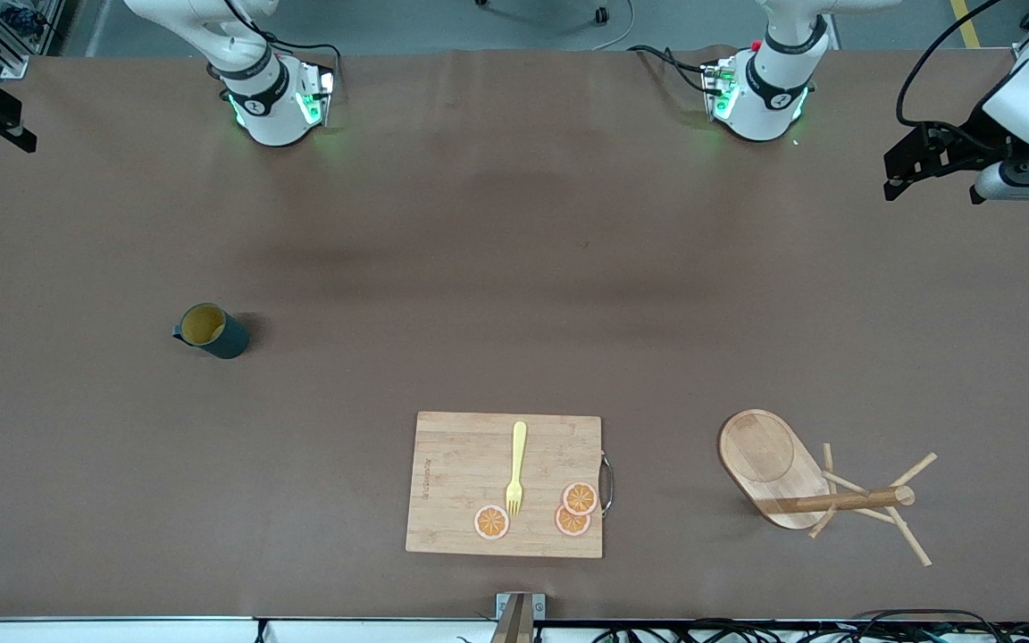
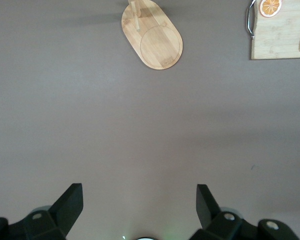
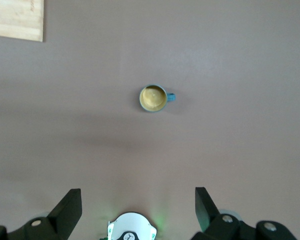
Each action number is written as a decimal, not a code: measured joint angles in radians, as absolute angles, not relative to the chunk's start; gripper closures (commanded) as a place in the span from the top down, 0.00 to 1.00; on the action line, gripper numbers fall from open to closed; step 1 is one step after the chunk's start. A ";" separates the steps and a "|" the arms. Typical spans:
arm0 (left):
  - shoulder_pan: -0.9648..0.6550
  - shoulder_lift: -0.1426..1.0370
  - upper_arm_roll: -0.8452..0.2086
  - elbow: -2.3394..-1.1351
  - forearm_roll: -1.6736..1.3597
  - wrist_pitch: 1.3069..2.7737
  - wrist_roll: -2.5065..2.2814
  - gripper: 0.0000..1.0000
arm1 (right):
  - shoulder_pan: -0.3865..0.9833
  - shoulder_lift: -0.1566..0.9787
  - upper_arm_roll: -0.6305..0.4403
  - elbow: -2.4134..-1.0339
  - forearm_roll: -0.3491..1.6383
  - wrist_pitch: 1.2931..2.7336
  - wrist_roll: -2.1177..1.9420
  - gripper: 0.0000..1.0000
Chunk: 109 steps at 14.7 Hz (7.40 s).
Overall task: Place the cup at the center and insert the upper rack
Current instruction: 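Reach the right gripper to the teal mug and grasp it, then carry the teal mug with the right gripper toward the table center, then set the mug down, open the right gripper while the left gripper approaches, then withdraw the right gripper while the left gripper grasps the mug handle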
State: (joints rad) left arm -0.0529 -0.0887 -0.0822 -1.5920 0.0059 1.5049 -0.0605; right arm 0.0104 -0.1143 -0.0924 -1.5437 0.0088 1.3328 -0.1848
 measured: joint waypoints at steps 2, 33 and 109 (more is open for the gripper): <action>-0.053 -0.084 -0.082 -1.591 0.006 1.505 -0.061 1.00 | 0.010 -0.022 -0.093 -1.557 0.017 1.387 -0.185 1.00; -0.063 -0.057 -0.099 -1.590 0.006 1.507 -0.236 1.00 | 0.018 0.318 -0.082 -2.094 0.110 2.224 -0.697 0.00; -1.064 0.820 -0.187 -1.541 0.846 1.814 -2.458 0.00 | 0.012 -0.119 -0.101 -1.619 0.032 1.441 -0.117 1.00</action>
State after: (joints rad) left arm -1.0637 0.8201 -0.1865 -1.5411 0.8459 1.8142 -2.4576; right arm 0.0119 -0.1195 -0.1006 -1.6190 0.0324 1.4408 -0.1170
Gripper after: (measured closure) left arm 0.793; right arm 0.000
